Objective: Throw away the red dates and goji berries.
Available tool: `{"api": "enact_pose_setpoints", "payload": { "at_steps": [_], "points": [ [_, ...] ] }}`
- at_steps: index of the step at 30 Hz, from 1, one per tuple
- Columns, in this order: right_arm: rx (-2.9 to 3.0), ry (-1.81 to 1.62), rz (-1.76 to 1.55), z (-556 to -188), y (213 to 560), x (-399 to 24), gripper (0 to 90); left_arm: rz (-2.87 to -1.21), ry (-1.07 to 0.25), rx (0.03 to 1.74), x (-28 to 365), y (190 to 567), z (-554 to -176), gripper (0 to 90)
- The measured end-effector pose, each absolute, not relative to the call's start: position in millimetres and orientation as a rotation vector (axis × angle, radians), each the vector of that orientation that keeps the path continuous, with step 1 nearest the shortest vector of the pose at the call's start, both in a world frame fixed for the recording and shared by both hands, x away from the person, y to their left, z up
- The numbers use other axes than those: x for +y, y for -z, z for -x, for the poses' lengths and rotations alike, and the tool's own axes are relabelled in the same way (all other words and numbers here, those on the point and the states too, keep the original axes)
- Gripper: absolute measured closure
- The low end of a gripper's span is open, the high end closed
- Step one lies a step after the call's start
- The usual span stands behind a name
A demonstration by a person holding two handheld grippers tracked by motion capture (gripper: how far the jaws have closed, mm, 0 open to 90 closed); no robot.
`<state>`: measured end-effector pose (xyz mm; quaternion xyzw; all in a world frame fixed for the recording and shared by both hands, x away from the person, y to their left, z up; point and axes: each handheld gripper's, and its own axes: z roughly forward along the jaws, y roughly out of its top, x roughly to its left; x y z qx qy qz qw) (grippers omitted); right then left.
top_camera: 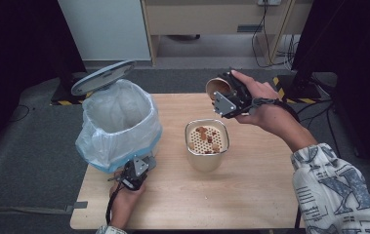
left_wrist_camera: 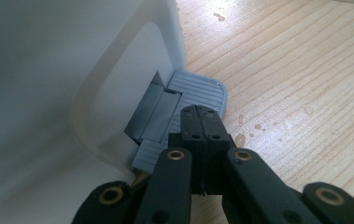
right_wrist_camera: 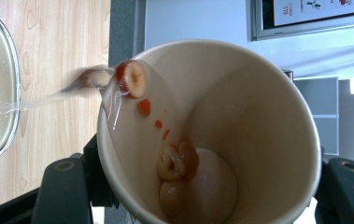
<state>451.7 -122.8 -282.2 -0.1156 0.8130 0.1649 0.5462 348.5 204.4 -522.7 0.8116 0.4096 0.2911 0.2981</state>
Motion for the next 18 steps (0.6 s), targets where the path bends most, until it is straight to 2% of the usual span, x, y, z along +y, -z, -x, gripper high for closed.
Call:
{"api": "enact_pose_setpoints", "payload": {
  "at_steps": [18],
  "points": [
    [1.920, -0.349, 0.313, -450.4, 284.1, -118.1, 32.0, -2.156, -0.773, 1.089, 204.5, 522.7, -348.6, 89.4]
  ]
}}
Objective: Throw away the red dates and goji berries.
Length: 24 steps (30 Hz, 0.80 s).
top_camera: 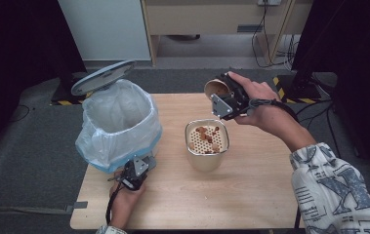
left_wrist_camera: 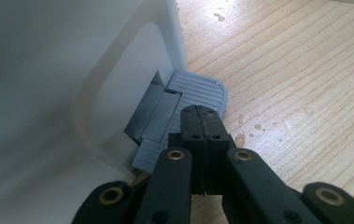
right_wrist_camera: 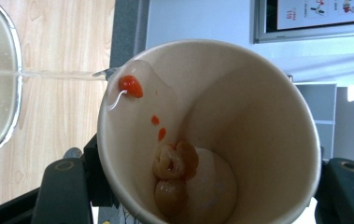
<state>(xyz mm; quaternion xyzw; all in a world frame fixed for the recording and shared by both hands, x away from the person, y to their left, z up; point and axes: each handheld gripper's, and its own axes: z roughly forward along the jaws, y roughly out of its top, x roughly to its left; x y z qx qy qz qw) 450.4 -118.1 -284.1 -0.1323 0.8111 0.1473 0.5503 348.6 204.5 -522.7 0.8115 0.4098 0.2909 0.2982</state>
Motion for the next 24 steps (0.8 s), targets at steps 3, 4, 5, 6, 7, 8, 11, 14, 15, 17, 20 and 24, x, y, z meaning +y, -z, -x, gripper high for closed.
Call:
{"api": "enact_pose_setpoints", "payload": {
  "at_steps": [3, 4, 5, 6, 7, 8, 11, 14, 15, 17, 20, 24],
  "points": [
    [1.915, -0.341, 0.319, -450.2, 283.5, -118.3, 32.0, -2.154, -0.773, 1.089, 204.4, 522.9, -348.6, 89.5],
    [1.916, -0.334, 0.320, -449.6, 283.7, -118.3, 32.0, -2.154, -0.774, 1.089, 204.4, 522.8, -348.6, 89.4],
    [1.913, -0.330, 0.325, -449.5, 283.7, -118.2, 32.0, -2.155, -0.774, 1.089, 204.4, 522.8, -348.6, 89.4],
    [1.912, -0.326, 0.327, -449.4, 283.3, -118.2, 32.0, -2.155, -0.774, 1.088, 204.4, 522.8, -348.6, 89.4],
    [1.909, -0.328, 0.329, -449.3, 282.8, -118.2, 32.0, -2.155, -0.774, 1.089, 204.4, 522.8, -348.6, 89.4],
    [1.906, -0.328, 0.328, -449.3, 282.4, -118.2, 32.0, -2.155, -0.774, 1.089, 204.4, 522.8, -348.6, 89.4],
    [1.895, -0.303, 0.336, -448.7, 282.4, -118.4, 32.0, -2.155, -0.774, 1.088, 204.4, 522.8, -348.6, 89.4],
    [1.880, -0.268, 0.365, -448.3, 283.3, -118.0, 32.0, -2.155, -0.774, 1.089, 204.4, 522.8, -348.6, 89.5],
    [1.869, -0.238, 0.378, -447.7, 283.4, -118.2, 32.0, -2.155, -0.774, 1.089, 204.4, 522.8, -348.6, 89.4],
    [1.845, -0.191, 0.406, -447.5, 284.4, -117.9, 32.1, -2.155, -0.774, 1.089, 204.4, 522.8, -348.6, 89.5],
    [1.842, -0.181, 0.413, -447.1, 284.8, -117.3, 32.1, -2.154, -0.773, 1.088, 204.4, 522.8, -348.6, 89.5],
    [1.839, -0.171, 0.423, -447.7, 286.6, -116.6, 32.1, -2.154, -0.773, 1.089, 204.5, 522.8, -348.6, 89.4]
  ]
}}
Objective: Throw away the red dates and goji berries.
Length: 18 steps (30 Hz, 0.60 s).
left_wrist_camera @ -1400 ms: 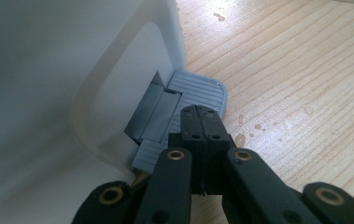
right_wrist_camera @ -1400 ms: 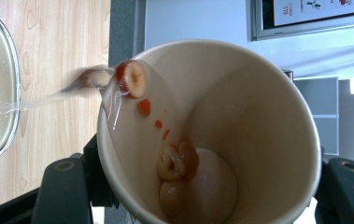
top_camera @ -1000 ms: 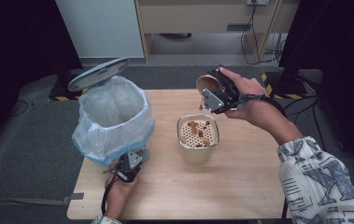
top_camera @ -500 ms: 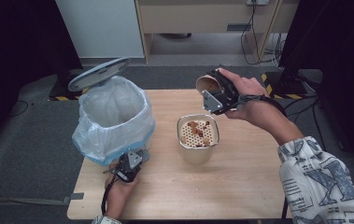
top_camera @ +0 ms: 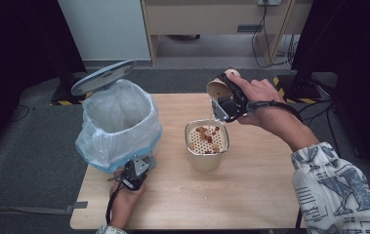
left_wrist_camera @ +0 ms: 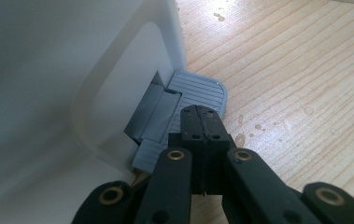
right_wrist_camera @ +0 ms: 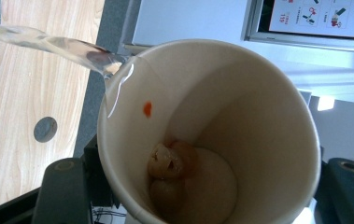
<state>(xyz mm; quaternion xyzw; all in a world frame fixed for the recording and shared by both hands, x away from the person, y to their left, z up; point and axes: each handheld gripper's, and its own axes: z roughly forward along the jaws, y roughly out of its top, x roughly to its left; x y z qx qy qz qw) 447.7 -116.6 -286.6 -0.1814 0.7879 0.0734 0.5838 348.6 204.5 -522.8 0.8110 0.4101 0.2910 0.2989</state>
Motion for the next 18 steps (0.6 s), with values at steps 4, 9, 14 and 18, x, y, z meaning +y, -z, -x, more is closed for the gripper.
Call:
{"api": "enact_pose_setpoints", "payload": {
  "at_steps": [4, 9, 14, 18],
  "points": [
    [1.832, -0.161, 0.424, -447.5, 287.0, -116.8, 32.1, -2.153, -0.772, 1.090, 204.5, 522.8, -348.6, 89.5],
    [1.828, -0.159, 0.423, -447.2, 285.3, -118.2, 32.1, -2.154, -0.773, 1.089, 204.4, 522.8, -348.6, 89.5],
    [1.825, -0.161, 0.419, -447.3, 285.0, -118.8, 32.2, -2.153, -0.773, 1.089, 204.5, 522.8, -348.7, 89.4],
    [1.822, -0.158, 0.427, -447.0, 285.4, -118.7, 32.2, -2.154, -0.772, 1.089, 204.5, 522.8, -348.7, 89.4]
  ]
}}
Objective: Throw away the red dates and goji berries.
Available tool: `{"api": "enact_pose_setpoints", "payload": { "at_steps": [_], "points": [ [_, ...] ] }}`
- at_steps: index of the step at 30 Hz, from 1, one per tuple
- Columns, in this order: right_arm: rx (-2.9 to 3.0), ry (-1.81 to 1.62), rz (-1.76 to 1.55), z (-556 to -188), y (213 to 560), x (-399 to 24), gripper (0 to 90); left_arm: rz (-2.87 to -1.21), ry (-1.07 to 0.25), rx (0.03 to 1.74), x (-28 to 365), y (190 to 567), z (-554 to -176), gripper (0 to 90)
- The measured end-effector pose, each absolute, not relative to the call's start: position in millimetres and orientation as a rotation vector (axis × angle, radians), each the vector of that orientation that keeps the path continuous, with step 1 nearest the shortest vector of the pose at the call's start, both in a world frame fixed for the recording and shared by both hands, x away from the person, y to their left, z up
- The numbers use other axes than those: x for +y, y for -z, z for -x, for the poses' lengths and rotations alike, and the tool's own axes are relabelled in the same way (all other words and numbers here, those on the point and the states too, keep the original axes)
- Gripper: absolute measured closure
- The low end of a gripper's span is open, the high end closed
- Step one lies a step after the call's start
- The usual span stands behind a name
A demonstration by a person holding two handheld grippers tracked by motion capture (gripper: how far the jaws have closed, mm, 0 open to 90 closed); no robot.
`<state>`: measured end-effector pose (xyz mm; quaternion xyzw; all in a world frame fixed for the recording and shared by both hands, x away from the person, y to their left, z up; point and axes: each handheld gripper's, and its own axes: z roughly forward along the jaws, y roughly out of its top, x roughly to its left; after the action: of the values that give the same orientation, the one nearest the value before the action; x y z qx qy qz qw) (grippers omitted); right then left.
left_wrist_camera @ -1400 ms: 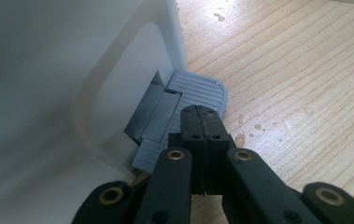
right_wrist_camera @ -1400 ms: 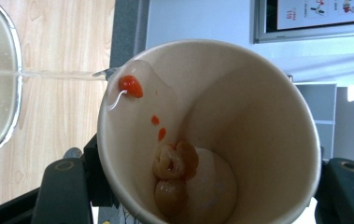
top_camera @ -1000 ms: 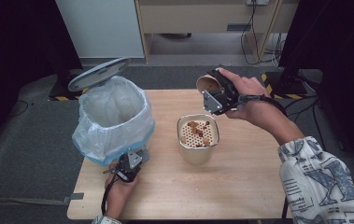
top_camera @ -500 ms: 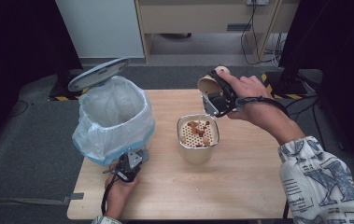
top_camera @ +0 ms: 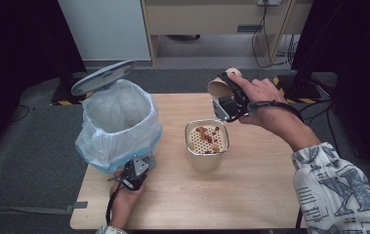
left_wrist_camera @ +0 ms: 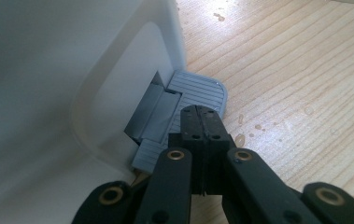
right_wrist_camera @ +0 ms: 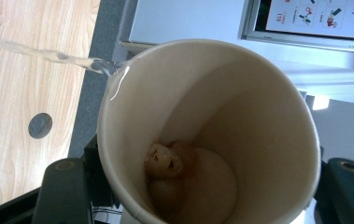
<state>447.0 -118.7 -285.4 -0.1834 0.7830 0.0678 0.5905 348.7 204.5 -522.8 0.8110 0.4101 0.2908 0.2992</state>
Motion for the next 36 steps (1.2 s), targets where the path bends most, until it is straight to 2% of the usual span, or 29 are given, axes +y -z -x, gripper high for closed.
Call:
{"api": "enact_pose_setpoints", "payload": {
  "at_steps": [36],
  "points": [
    [1.726, -0.081, 0.487, -443, 273, -116, 33.4, -2.149, -0.771, 1.092, 204, 523, -349, 89.4]
  ]
}}
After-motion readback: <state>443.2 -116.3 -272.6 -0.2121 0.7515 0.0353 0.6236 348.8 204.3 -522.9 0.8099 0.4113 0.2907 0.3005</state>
